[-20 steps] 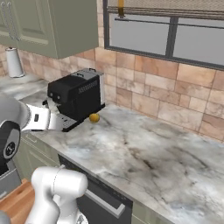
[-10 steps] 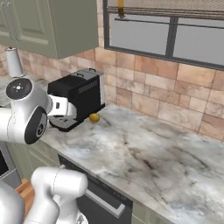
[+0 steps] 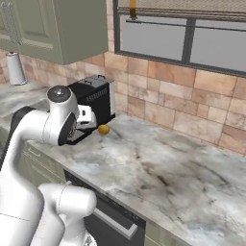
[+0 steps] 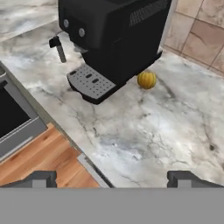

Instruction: Place the beer on the top shelf of the fridge to keep it out of children's reach, and place the lemon and squash on lower shelves for easy access.

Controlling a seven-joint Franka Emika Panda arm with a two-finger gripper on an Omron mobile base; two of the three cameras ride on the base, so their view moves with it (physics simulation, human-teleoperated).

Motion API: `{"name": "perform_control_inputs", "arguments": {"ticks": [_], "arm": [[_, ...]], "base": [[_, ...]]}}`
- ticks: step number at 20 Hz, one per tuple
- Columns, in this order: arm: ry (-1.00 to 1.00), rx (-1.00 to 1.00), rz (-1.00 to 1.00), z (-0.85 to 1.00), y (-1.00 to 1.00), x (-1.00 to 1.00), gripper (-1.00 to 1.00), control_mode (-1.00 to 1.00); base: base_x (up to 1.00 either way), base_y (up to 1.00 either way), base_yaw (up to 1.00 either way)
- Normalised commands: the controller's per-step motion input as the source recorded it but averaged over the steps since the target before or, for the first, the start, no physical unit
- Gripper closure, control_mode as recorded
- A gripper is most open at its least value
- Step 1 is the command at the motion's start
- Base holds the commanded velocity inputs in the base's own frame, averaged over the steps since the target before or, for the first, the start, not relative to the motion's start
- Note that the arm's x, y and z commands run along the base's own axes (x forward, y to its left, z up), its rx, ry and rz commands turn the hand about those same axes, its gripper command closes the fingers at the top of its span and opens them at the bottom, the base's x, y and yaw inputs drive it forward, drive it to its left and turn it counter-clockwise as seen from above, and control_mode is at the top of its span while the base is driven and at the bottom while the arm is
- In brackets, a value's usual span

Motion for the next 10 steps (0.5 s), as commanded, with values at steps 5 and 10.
{"name": "perform_control_inputs", "arguments": {"ticks": [5,10], "arm": [[0.13,0.0,0.05,-0.44,-0.12,0.39,-1.0,-1.0],[0.02,0.0,0.02,-0.2,-0.12,0.35,-1.0,-1.0]], "base": [[0.0,0.0,0.0],[0.0,0.0,0.0]]}}
